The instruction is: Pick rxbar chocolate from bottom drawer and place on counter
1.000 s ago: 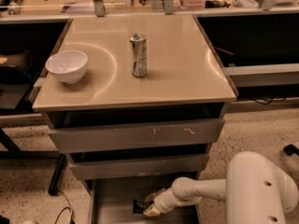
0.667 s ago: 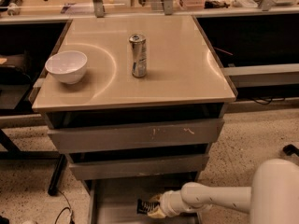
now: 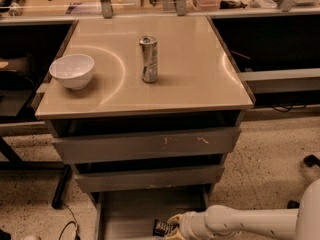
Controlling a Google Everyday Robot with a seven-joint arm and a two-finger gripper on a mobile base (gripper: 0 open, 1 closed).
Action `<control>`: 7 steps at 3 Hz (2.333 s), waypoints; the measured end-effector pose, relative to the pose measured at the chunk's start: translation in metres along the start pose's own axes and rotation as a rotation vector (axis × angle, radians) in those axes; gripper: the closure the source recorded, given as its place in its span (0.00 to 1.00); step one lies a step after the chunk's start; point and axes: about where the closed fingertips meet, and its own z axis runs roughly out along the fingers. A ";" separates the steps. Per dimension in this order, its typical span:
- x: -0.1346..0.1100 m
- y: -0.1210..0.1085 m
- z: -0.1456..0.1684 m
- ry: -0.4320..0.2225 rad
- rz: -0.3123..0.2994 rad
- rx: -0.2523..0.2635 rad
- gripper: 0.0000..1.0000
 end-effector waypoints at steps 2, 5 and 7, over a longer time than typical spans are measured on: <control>-0.042 0.008 -0.051 0.036 0.011 0.031 1.00; -0.095 0.003 -0.112 0.065 -0.021 0.091 1.00; -0.164 0.010 -0.174 0.087 -0.053 0.163 1.00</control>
Offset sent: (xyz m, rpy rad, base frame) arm -0.0109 -0.0096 0.1285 -0.0946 -0.0232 -0.0790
